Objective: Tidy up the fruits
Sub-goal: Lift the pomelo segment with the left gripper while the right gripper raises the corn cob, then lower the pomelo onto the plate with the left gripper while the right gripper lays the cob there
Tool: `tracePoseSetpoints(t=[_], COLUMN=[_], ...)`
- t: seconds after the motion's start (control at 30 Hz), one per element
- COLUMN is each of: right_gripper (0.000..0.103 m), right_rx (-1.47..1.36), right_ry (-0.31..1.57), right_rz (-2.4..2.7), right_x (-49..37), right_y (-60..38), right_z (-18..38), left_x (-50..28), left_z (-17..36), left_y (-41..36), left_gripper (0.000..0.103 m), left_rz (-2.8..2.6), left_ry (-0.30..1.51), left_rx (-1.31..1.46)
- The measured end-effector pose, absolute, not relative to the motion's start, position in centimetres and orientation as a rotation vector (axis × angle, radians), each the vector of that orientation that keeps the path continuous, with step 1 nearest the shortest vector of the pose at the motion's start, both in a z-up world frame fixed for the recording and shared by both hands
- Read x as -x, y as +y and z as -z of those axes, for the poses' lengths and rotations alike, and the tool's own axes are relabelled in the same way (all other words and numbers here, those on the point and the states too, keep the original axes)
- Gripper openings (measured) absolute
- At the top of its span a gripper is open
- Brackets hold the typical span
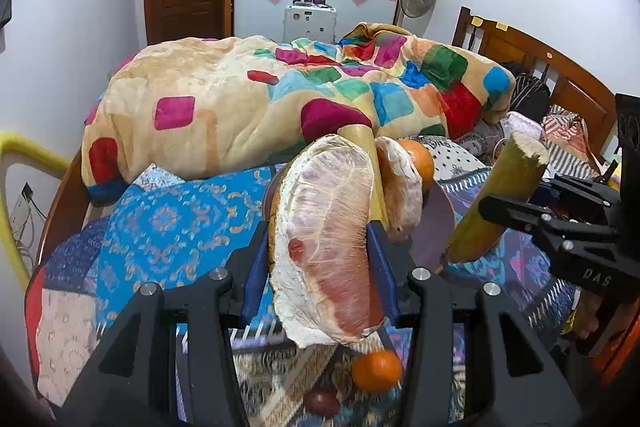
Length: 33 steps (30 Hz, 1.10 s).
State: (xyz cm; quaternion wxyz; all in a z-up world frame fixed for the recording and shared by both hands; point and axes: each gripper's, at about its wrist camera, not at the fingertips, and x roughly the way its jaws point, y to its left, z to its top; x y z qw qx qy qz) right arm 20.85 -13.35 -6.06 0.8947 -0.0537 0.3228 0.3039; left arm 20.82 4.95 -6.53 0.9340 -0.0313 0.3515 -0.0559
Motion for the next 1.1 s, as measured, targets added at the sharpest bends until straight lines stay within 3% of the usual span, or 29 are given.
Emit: tracePoseSetpoints(t=[0.43, 1.1], right_gripper=[0.035, 0.040], right_rx=[0.121, 0.169], right_ry=[0.699, 0.763], right_rz=[-0.618, -0.623], right_x=[-24.7, -26.4], right_y=[-11.7, -11.9], right_z=[8.2, 8.6], left_x=[-26.0, -27.1], left_z=[8.8, 10.2], left_y=[4.6, 2.9], left_gripper=[0.047, 0.049], left_rz=[0.112, 0.072], left_ry=[0.751, 0.801], left_rx=[0.087, 0.014])
